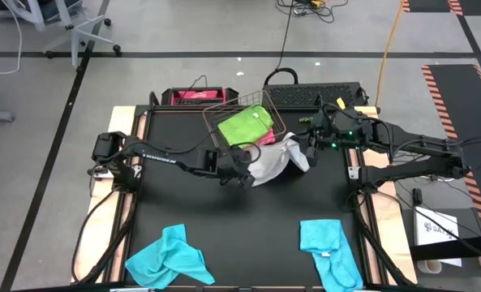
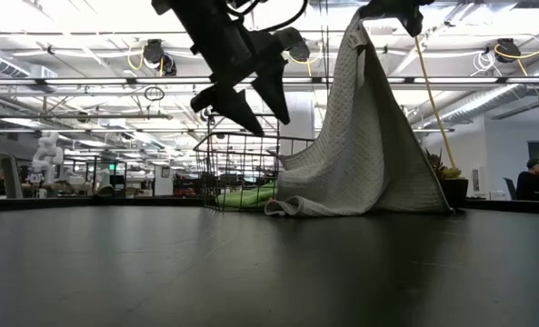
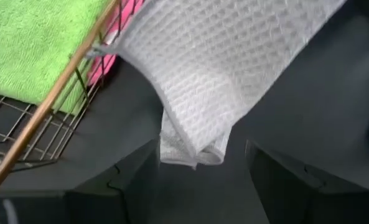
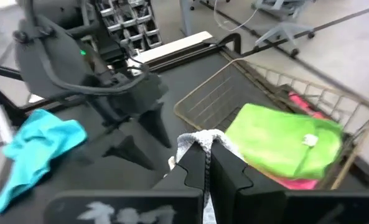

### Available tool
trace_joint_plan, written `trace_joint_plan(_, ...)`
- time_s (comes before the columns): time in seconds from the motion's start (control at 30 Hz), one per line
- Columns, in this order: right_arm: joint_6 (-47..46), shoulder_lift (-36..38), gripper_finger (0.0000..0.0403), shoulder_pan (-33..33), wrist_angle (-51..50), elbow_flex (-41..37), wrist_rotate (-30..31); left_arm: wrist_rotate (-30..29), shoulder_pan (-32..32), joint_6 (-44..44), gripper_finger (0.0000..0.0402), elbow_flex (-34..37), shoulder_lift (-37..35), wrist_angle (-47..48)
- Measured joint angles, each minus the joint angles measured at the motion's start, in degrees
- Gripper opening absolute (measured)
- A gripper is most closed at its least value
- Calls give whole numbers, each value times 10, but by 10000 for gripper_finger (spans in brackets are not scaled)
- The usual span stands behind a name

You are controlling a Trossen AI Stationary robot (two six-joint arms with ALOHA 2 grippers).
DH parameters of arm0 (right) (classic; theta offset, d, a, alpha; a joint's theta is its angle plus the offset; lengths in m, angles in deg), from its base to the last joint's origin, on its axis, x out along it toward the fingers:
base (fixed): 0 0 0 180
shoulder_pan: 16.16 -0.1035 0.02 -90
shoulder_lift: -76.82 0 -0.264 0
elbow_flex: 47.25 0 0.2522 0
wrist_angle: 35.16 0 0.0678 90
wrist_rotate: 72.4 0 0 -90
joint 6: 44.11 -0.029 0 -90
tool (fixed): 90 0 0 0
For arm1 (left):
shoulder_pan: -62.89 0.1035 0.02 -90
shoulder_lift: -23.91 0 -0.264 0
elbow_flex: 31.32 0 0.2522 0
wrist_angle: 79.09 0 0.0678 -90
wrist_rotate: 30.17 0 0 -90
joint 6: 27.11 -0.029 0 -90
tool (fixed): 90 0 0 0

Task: Fold microfiber towels
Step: Fold the gray microfiber cloth

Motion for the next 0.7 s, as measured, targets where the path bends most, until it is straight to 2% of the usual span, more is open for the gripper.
trace_joint_plan(0.13,-29,-3,0,-18,-4,0,-23,9,1,6,241,0,10,4)
trace_joint_plan(0.37,-86,-51,0,-115,-69,0,-24,29,1,15,241,0,17,-6)
trace_joint_plan(0.57,-123,-88,0,-172,-78,0,-28,55,1,-2,241,0,14,-24)
trace_joint_plan(0.7,-157,-99,0,-201,-77,0,-83,73,1,-31,241,0,17,-36)
